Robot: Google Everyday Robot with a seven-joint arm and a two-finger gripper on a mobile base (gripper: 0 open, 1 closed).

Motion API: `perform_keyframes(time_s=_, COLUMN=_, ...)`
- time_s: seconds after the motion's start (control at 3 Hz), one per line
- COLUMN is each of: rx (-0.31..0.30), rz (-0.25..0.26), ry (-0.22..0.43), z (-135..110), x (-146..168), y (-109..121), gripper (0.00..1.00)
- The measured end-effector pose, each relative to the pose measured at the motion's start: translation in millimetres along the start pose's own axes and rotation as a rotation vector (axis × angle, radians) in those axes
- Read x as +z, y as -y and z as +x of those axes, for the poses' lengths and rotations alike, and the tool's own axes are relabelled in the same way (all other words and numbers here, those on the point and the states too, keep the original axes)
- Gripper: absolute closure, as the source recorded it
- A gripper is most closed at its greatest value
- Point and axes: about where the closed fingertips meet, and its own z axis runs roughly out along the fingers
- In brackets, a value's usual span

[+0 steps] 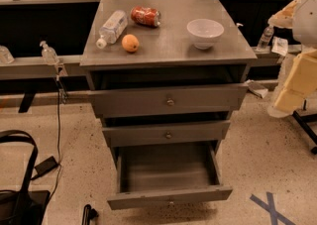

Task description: Close bottom drawer

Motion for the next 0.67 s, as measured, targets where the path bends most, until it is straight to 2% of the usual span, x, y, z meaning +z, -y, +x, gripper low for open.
perform_keyframes(time_s=0.33, rx=0.0, rz=0.0, ry=0.0, z=0.0, x=-0.1, y=0.0, gripper=0.0)
perform_keyframes(time_s=0.67, rx=-0.027, rz=-0.022, ry=0.041, z=-3.9, x=-2.6, y=-3.9, gripper=0.0)
